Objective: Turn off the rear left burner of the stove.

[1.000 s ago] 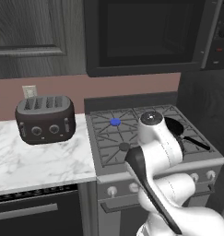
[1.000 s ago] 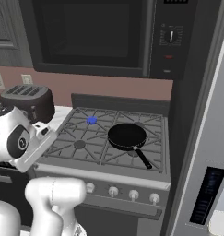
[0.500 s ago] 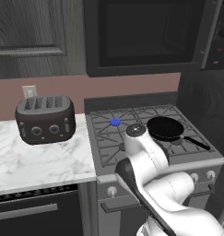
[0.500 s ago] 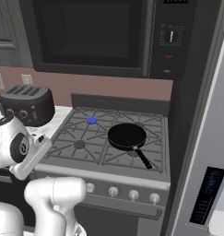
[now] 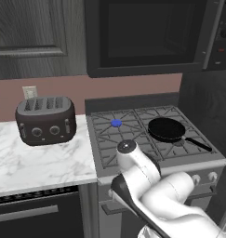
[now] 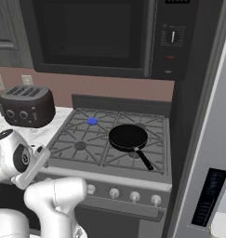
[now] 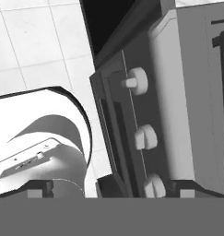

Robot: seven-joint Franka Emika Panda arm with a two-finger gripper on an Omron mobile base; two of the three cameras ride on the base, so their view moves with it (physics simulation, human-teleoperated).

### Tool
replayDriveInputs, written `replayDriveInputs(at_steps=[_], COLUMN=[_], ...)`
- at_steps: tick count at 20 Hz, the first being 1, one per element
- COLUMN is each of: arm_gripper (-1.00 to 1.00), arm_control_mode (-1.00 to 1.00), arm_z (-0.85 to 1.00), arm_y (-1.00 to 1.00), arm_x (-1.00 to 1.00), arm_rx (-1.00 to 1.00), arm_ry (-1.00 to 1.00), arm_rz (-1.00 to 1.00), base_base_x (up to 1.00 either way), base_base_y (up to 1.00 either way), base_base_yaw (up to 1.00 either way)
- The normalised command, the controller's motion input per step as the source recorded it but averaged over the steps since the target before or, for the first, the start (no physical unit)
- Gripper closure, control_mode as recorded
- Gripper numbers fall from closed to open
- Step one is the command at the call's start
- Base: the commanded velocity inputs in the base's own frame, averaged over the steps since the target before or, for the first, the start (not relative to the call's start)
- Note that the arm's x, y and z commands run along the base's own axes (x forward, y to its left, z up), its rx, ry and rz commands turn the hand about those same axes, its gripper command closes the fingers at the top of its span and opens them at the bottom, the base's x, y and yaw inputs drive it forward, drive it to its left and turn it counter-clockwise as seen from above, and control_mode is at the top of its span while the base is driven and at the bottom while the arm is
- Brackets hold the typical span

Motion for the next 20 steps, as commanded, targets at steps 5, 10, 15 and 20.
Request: replayDriveInputs(at_steps=[5,10,15,20], arm_gripper=[-1.0,-1.0,-1.0,-1.0], arm_control_mode=[-1.0,-1.0,-1.0,-1.0], arm_z=[-0.72,-0.77,-0.72,-0.57], arm_y=[0.04,0.11,-0.08,-0.33], arm_x=[0.01,0.08,0.01,0.02], arm_rx=[0.0,-0.02,0.0,0.0], arm_ry=[-0.1,-0.26,-0.24,-0.29], arm_rz=[0.0,0.0,-0.04,-0.01], base_base_x=[0.0,0.0,0.0,0.0], base_base_y=[0.0,0.0,0.0,0.0], base_base_yaw=[0.0,0.0,0.0,0.0])
